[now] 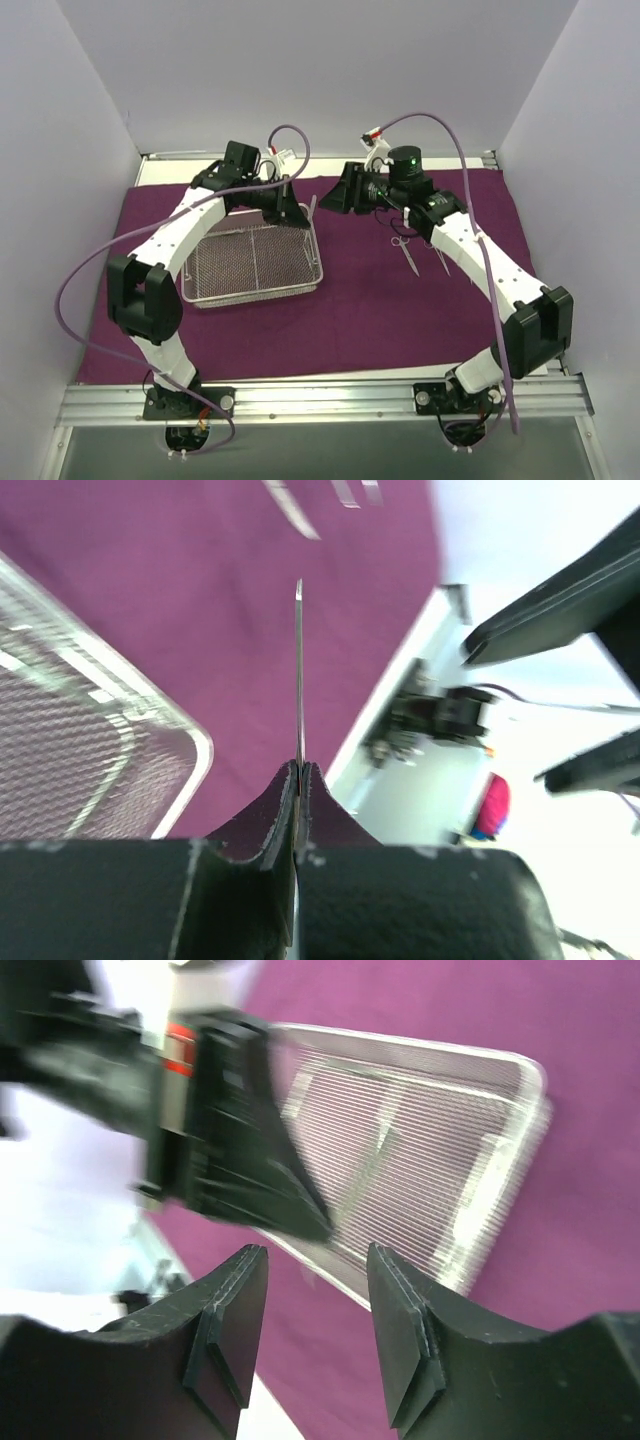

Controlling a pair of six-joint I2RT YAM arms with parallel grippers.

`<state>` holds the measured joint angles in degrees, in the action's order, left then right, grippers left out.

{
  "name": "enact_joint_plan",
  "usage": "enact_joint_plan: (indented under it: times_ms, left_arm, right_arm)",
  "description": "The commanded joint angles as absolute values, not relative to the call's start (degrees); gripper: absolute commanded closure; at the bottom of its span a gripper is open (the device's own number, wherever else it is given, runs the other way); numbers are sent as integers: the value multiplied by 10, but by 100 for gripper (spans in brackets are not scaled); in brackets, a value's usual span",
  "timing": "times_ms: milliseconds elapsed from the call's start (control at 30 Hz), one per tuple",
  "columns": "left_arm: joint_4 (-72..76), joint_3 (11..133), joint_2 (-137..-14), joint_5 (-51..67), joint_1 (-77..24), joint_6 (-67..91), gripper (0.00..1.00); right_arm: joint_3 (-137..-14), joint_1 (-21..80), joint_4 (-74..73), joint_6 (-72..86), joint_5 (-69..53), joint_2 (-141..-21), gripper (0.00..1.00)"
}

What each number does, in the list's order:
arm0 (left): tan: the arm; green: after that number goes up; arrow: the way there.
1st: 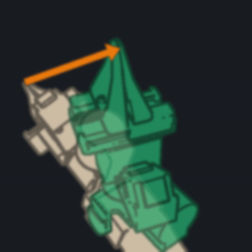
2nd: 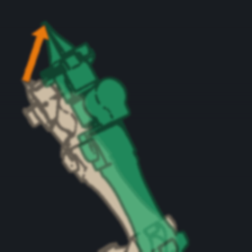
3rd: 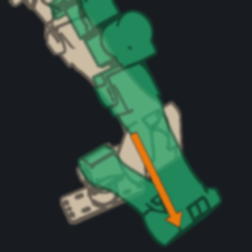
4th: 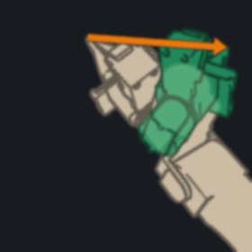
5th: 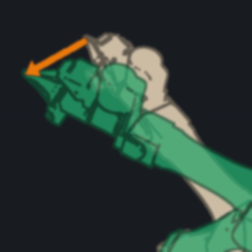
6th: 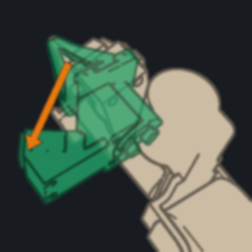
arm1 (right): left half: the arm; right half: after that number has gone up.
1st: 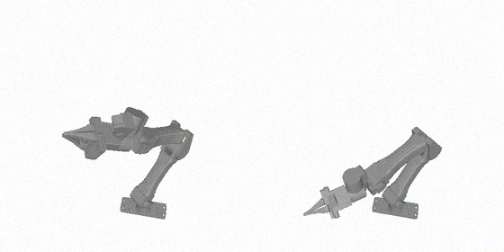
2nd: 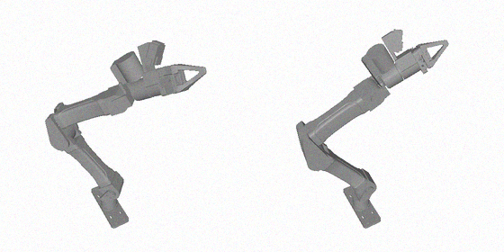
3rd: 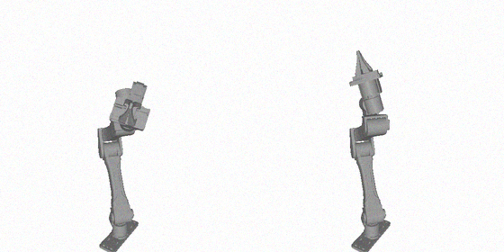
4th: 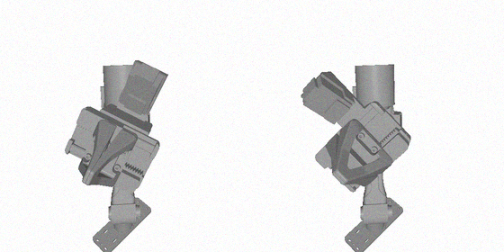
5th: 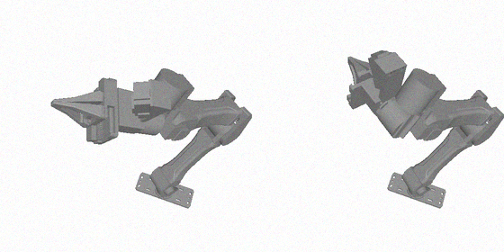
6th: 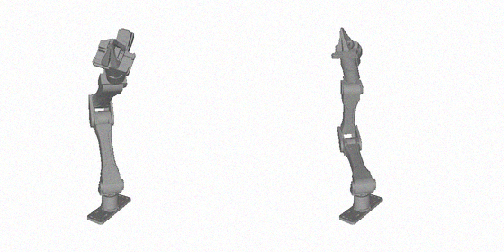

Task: Open and lay out the surgical kit
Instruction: Place the medical item in the surgical kit.

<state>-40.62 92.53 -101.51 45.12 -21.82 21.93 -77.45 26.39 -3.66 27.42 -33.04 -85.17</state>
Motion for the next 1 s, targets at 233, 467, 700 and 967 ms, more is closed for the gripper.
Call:
enact_joint_plan:
  times_ms: [233,467,700,967]
  left_arm:
    - [-146,852,-969,648,-208,381,98]
    - [-78,827,-970,657,-205,429,98]
    - [-100,836,-978,644,-198,420,98]
    - [-70,833,-983,655,-196,438,98]
  right_arm:
    - [-789,271,98,353,-406,-870,57]
    - [-789,270,76,338,-389,-867,63]
    - [-809,265,25,308,-362,-867,61]
    - [-797,257,29,309,-369,-869,54]
